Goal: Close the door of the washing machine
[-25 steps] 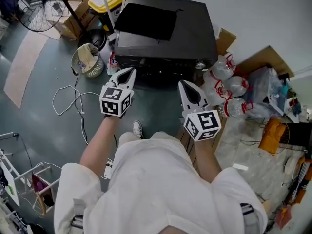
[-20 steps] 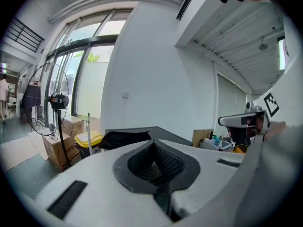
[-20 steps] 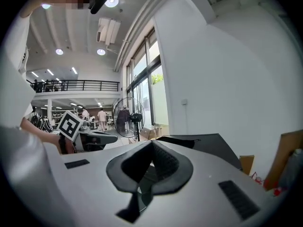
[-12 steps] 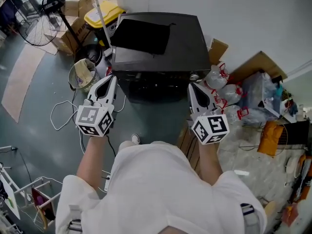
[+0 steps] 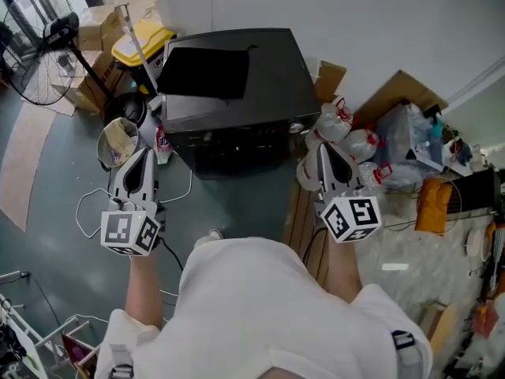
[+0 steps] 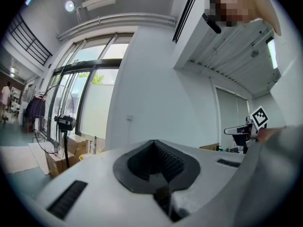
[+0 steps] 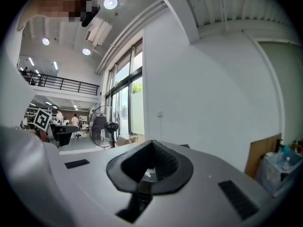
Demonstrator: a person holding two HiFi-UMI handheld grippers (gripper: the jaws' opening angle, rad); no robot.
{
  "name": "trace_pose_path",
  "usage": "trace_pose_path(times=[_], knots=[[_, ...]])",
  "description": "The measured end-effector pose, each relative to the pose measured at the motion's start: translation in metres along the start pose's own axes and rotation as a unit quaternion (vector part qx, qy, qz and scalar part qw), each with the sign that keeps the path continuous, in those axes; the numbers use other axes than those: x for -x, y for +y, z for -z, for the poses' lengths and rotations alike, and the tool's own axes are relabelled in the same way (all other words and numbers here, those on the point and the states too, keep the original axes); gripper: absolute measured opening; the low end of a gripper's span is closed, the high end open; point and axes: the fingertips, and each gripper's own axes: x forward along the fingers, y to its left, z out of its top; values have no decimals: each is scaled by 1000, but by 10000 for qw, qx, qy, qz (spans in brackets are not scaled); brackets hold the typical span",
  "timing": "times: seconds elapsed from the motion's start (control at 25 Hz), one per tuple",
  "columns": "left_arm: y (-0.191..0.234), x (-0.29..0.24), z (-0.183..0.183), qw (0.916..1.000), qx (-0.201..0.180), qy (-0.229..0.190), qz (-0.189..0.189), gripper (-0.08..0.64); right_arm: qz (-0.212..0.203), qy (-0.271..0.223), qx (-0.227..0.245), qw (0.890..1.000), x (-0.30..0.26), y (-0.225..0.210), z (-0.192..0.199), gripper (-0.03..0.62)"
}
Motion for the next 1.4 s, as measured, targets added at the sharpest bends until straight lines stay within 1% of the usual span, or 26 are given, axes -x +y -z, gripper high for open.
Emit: trace_pose_path(times=[0.16, 0.28, 0.36, 0.44, 0.6, 0.8, 1.12, 1.4], knots=[[11, 16, -4, 9995, 113, -111, -289, 6, 241, -65, 19, 9997, 14, -12, -7, -2], [25, 31, -2, 9976, 361, -134, -583, 5, 500, -15, -40, 9987, 23, -26, -2, -2], [31, 38, 1, 9967, 452, -107, -668, 5, 643, 42, -111, 9979, 27, -33, 4, -2], [32, 39, 2, 9968, 424, -87, -677, 5, 695, 45, -118, 9975, 27, -37, 5, -2], [22, 38, -5, 9976, 399, -154, -554, 5, 670, 10, -72, 9977, 20, -34, 5, -2], [14, 42, -12, 9982, 394, -220, -399, 5, 512, 33, -54, 9987, 11, -16, 5, -2], [14, 46, -10, 9977, 522, -213, -387, 5, 225, 40, 5, 9997, -2, 10, 0, -2], [18, 41, -19, 9981, 454, -296, -299, 5, 82, 28, 20, 10000, -9, 23, -2, -3]])
